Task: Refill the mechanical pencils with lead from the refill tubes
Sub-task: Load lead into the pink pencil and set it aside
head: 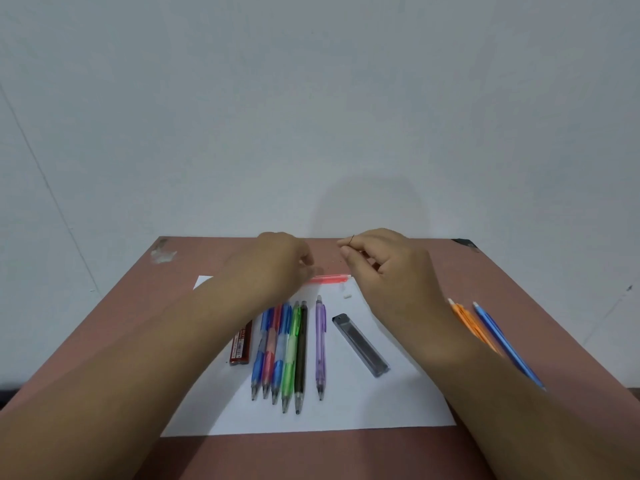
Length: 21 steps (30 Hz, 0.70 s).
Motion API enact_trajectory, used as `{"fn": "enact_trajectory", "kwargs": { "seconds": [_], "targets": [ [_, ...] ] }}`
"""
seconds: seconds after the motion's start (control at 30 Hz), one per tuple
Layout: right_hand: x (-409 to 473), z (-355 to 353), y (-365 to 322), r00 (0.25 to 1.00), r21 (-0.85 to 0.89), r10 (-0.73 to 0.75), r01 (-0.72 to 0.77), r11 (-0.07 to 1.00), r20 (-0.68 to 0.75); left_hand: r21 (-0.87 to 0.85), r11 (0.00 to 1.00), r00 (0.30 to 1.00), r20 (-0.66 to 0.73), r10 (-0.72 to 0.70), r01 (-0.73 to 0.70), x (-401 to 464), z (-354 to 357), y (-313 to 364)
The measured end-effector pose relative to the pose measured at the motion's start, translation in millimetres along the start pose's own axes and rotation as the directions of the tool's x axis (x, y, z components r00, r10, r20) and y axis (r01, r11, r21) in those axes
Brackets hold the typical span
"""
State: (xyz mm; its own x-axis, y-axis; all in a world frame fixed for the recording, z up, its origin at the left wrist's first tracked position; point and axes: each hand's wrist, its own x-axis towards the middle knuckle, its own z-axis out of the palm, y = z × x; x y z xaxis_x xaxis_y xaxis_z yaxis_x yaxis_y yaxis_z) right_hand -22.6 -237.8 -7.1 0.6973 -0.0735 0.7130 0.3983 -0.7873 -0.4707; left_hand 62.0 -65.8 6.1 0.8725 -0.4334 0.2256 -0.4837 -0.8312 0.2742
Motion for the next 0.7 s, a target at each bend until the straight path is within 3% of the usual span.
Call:
{"fn": "enact_trajectory", "kwargs": {
  "seconds": [0.13,0.3,0.57,0.7],
  "targets": [
    [-1.1,-0.7,-3.5,1.0,0.001,-0.011,0.011,1.0,-0.022,0.072,0.997,0.999,0.023,0.024,-0.026,3.9,6.0,-4.8],
    [-0.6,-1.5,-5.9,1.0,0.007,-0.009,0.009,1.0,-0.022,0.039,0.999,0.999,0.043,0.007,-0.009,2.8,10.6,-11.2],
    [1.4,-6.1,-8.8,0.988,0.1,0.049,-0.034,0.994,-0.148,0.113,0.993,0.996,-0.079,0.045,-0.036,-3.7,-13.9,-24.7],
    [0.4,-11.0,-16.3,0.986,0.194,0.091,-0.063,0.979,-0.137,0.065,0.991,0.963,-0.236,0.127,-0.115,-20.9,-19.1,-34.1]
  ]
}}
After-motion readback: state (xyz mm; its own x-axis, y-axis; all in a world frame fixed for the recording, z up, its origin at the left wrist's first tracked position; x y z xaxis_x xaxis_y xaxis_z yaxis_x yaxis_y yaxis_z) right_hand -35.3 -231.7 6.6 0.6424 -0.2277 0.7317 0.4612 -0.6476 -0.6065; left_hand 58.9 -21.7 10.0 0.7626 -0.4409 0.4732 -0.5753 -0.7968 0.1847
